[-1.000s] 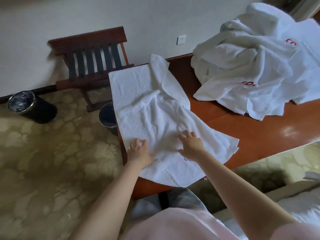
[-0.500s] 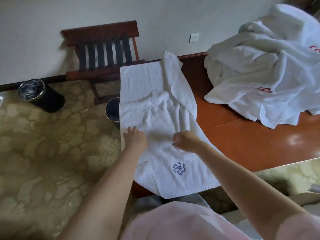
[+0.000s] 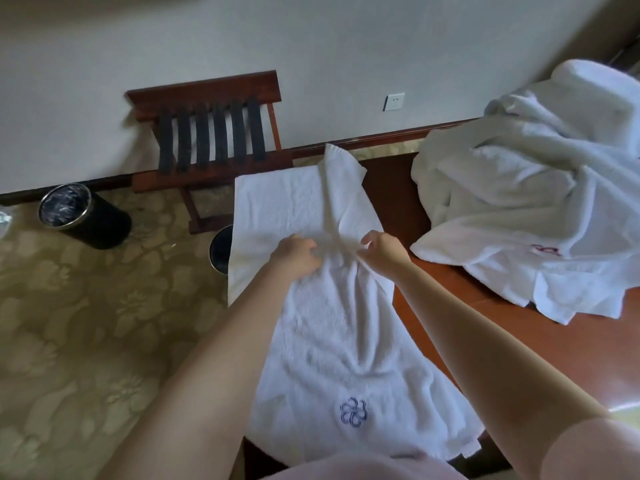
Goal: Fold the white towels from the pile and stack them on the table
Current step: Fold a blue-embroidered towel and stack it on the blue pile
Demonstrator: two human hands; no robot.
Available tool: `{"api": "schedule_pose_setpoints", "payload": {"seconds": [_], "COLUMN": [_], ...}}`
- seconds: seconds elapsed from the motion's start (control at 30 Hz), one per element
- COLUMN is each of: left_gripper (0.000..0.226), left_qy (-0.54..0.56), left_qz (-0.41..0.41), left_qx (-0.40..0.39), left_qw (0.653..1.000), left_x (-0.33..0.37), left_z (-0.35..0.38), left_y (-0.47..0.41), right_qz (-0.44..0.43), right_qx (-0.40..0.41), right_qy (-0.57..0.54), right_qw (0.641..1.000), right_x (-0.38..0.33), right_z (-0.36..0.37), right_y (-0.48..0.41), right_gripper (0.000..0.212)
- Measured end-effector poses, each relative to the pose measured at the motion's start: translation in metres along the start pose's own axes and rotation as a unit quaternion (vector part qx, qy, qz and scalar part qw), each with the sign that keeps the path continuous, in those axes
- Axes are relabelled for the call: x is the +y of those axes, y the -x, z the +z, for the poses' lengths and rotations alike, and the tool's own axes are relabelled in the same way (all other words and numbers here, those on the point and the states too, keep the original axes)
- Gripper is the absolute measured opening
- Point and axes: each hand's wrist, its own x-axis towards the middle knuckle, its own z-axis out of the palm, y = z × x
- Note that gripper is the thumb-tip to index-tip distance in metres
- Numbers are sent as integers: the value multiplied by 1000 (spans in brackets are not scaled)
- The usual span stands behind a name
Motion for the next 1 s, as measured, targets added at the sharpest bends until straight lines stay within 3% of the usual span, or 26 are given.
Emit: {"api": "schedule_pose_setpoints", "payload": {"seconds": [0.13,0.27,0.37,0.43,0.5,0.57,0.7,0.83,0.93,1.0], "left_gripper": [37,49,58,53,49,49,53,63,42,31], "left_qy": [17,57,13,12,24,18,8,-34,-52,-49], "left_qz": [-14,-56,-89,-100,-110,-115,-120,-110,-30,19], "left_qx": [-3,6,-19,-9,-6,-7,-5,-7,80,88], "left_qw": [1000,997,996,995,994,993,993,993,995,995], "left_x": [2,-7,-10,-4,3,5,9,27,46,57], "left_z": [-11,-3,13,17,16,16,17,14,31,48], "left_y": [-40,-67,-76,-81,-83,-82,-76,-70,-49,-31], "right_qz": [-15,-20,-43,-52,-26,24,74,95,95,108], "right_qx": [3,21,56,81,107,157,258,174,120,121], "right_qy": [27,165,212,159,21,-100,-146,-116,-122,-145], "right_qw": [1000,986,975,983,994,982,952,973,981,976], "right_x": [-4,-10,-7,-4,2,9,32,53,60,62], "right_z": [6,26,40,39,27,6,-42,-52,-25,-5], "right_y": [-37,-59,-63,-69,-76,-82,-95,-93,-62,-34], "right_gripper": [47,70,55,30,16,14,16,29,48,58]}}
